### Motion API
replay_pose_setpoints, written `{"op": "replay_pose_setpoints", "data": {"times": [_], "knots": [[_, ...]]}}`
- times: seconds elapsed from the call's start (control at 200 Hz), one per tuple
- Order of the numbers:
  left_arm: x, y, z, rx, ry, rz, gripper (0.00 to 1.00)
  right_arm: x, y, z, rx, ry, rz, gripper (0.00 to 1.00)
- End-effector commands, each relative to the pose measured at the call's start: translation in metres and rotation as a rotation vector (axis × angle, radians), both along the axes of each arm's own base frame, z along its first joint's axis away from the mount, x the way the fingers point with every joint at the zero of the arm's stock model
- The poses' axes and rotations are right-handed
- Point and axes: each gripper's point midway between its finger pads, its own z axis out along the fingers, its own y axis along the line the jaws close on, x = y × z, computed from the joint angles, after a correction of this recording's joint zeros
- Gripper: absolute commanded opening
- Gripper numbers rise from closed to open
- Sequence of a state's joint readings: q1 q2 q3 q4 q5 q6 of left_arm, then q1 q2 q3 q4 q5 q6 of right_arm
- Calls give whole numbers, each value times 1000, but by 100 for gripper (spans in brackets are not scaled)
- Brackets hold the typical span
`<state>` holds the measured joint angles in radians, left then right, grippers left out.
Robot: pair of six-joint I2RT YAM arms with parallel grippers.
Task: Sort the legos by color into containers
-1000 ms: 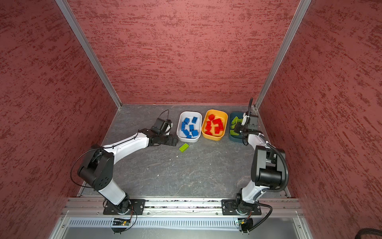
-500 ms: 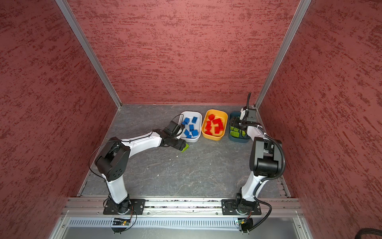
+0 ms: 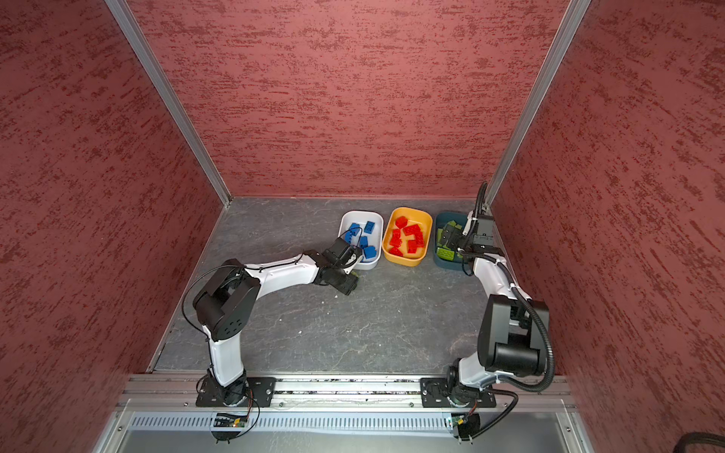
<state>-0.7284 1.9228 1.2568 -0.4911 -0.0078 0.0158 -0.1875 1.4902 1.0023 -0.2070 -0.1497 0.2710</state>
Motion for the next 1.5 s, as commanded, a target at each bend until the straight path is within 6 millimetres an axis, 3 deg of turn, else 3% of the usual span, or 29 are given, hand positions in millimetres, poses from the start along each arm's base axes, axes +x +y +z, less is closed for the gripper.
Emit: {"op": "replay_pose_setpoints", "data": {"times": [0.0,0.23,0.376,0.516,0.681,0.822,0.947,1.037,1.152,1.247,1.493], "knots": [[-5,1,-13,64,-12,-30,60,-4,-17,15,-37,-42,-104,99],[-13,-4,-14,59,-20,-47,39,-16,-16,42,-5,-126,-141,99],[-14,-19,4,-34,-23,-62,24,-13,14,54,62,-136,17,99],[-11,-31,23,-99,-35,-68,15,-19,31,54,125,-120,81,99],[-3,-56,62,-237,-82,-95,11,-32,76,44,260,-72,221,99],[7,-84,102,-376,-151,-154,7,-48,130,34,344,-17,382,99],[11,-110,139,-506,-211,-264,6,-68,184,40,414,0,586,95],[10,-125,161,-587,-273,-334,5,-79,207,43,418,15,663,92],[11,-134,176,-614,-329,-388,5,-81,215,44,467,24,666,85],[11,-140,180,-617,-350,-415,5,-78,220,47,535,8,658,67],[5,-149,184,-631,-370,-454,7,-68,222,48,565,-9,639,37]]}}
